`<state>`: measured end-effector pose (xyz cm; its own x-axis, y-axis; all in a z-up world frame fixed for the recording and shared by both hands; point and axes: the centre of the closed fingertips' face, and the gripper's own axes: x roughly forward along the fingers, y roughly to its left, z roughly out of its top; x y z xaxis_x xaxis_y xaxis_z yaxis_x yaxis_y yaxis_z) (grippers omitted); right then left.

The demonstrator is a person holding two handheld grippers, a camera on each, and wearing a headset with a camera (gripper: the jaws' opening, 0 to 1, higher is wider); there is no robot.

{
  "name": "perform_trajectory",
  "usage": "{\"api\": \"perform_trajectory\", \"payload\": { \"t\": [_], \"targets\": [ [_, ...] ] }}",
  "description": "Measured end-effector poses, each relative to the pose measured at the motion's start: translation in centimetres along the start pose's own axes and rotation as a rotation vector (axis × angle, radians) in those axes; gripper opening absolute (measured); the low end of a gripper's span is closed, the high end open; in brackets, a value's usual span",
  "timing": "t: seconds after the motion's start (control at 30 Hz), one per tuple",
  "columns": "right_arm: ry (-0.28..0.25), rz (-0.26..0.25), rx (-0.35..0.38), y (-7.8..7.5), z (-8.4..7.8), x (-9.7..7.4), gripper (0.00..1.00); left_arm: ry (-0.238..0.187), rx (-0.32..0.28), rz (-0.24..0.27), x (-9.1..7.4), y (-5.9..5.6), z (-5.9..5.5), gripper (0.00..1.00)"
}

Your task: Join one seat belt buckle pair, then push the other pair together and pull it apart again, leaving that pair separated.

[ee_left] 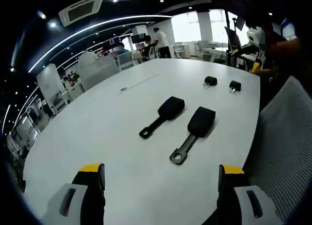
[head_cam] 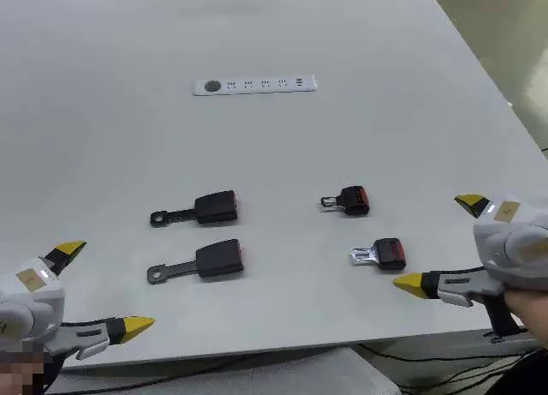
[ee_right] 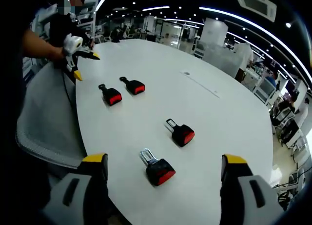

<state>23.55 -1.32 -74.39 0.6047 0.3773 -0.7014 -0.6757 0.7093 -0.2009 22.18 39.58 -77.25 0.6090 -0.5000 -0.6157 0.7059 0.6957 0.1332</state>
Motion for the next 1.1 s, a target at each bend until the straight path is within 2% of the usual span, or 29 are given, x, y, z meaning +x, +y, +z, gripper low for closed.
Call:
{"api": "perform_trajectory", "payload": {
  "t": [0.17,0.27,0.43,0.63,0.7,0.77,0.87,0.9,0.97,1.1],
  "targets": [
    [0.005,-0.001,0.035,-0.2,0.3,0.4,0.98,-0.008,-0.023,0.039,-0.3,1.3,0.0,0.97],
    [-0.007,-0.013,0.044,-1.5,0.6,0.4,0.98,-0.002,-0.039,0.045,-0.1,1.9,-0.2,0.97],
    [-0.005,-0.011,0.028,-2.6,0.4,0.8,0.96,-0.003,-0.028,0.055,-0.1,2.0,0.0,0.98],
    [-0.003,0.004,0.001,-3.2,0.6,1.3,0.96,0.006,-0.016,0.069,0.1,2.2,-0.1,0.99],
    [-0.004,0.015,-0.007,-3.1,0.6,1.6,0.96,0.017,-0.005,0.069,0.3,2.2,-0.4,1.00],
    [-0.015,0.032,0.016,-2.8,0.6,1.8,0.96,0.018,0.013,0.071,0.3,2.2,-0.3,1.00],
    [-0.020,0.030,0.009,-2.5,0.6,1.9,0.96,0.025,0.040,0.066,0.4,1.9,-0.3,1.00],
    [-0.038,0.027,0.011,-2.4,0.9,1.9,0.97,0.027,0.047,0.063,0.5,1.8,-0.4,1.00],
    [-0.080,0.025,-0.004,-2.2,1.6,1.8,1.00,0.027,0.052,0.062,0.5,1.8,-0.4,1.00],
    [-0.074,0.029,-0.011,-1.8,1.5,1.9,1.00,0.027,0.036,0.077,0.3,2.1,-0.4,1.00]
  ]
}}
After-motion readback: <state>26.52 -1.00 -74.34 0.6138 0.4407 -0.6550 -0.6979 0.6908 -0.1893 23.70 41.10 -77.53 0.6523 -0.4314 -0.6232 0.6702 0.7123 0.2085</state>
